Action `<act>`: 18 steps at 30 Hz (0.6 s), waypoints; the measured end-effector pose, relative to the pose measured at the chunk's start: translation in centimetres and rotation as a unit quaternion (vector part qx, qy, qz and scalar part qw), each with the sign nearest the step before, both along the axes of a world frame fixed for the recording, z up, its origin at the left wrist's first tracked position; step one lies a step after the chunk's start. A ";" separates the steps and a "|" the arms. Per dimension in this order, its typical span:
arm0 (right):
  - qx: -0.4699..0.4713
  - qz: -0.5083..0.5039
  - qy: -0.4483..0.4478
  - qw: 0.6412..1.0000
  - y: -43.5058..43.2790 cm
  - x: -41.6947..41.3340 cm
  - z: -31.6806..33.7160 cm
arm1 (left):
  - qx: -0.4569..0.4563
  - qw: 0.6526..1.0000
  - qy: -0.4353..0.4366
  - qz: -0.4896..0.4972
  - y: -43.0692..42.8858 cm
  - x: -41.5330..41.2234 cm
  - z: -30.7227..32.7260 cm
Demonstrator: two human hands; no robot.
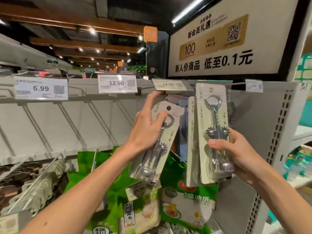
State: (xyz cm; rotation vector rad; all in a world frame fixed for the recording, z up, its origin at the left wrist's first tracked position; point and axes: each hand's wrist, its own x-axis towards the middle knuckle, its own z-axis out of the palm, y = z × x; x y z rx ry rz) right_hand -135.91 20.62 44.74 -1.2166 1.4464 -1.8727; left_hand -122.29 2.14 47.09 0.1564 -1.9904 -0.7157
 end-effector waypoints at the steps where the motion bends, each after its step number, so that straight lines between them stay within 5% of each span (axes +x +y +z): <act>1: -0.005 0.003 -0.002 1.000 -0.1 -0.3 0.0 | -0.010 1.000 0.004 0.000 -0.2 -0.3 0.2; 18: 0.001 0.088 0.004 0.996 -2.8 -5.1 -0.1 | -0.146 0.971 0.054 0.179 -2.3 -3.9 1.8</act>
